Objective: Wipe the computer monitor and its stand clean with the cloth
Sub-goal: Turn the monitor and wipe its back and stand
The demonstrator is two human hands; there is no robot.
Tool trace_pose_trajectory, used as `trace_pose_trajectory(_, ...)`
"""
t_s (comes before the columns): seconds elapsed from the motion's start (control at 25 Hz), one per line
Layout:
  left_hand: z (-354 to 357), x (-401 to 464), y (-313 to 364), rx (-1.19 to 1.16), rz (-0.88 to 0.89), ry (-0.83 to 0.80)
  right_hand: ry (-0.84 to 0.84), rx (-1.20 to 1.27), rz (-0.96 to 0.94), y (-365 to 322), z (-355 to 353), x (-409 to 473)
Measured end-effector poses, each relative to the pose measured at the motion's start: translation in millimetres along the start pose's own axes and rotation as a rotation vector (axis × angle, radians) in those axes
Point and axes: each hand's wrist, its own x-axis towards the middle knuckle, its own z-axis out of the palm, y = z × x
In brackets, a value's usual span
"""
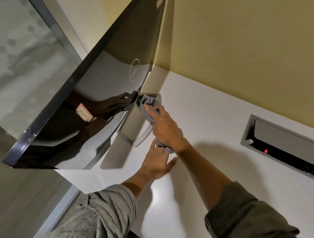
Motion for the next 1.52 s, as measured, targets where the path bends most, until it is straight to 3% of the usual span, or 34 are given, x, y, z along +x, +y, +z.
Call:
trace_pose_trajectory(0.28,8.2,4.0,-7.7,0.004,0.022,0.098,-0.17,-0.124,0.091,47.2,15.3,-25.7)
trace_pose_trajectory(0.4,5.6,0.8,-7.0,-0.006,0.052,0.122,0.022,0.109,0.168,26.1,1.8,-22.4)
trace_pose_trajectory(0.52,2.1,-0.8,-5.8,-0.01,-0.01,0.141,0.213,0.244,0.09,-6.3,-2.5,-8.6)
trace_pose_trajectory(0.68,6.0,-2.4,-8.4,-0.089,-0.062,0.11,0.15,0.06,0.004,-16.8,17.4,2.7)
trace_pose_trajectory(0.76,9.6,0.7,-11.2,-0.13,-0.087,0.081,0.095,-0.002,0.073,-4.1,27.7,-7.3)
trace_pose_trajectory(0.88,15.4,5.0,-13.4,0.035,0.038,0.088,-0.048,0.077,0.221,14.5,29.0,-19.1)
trace_pose_trajectory(1.08,-1.9,-7.4,-3.2,0.022,0.109,0.232,0.195,0.308,0.13,4.2,7.9,6.3)
trace_pose_trajectory(1.16,-2.6,-6.3,-2.2,0.013,0.059,0.216,0.151,0.268,0.084,-6.7,14.9,9.9)
trace_pose_trajectory(1.28,22.3,-0.5,-22.5,-0.129,0.036,0.117,0.049,0.197,0.213,3.7,39.1,0.8)
trace_pose_trajectory(1.4,23.1,2.8,-24.1,-0.214,0.034,0.135,-0.014,0.153,0.313,15.0,32.5,-4.9)
trace_pose_trajectory(1.52,-8.3,-3.8,8.0,-0.235,-0.007,0.211,0.241,0.187,0.18,-7.6,15.1,2.2)
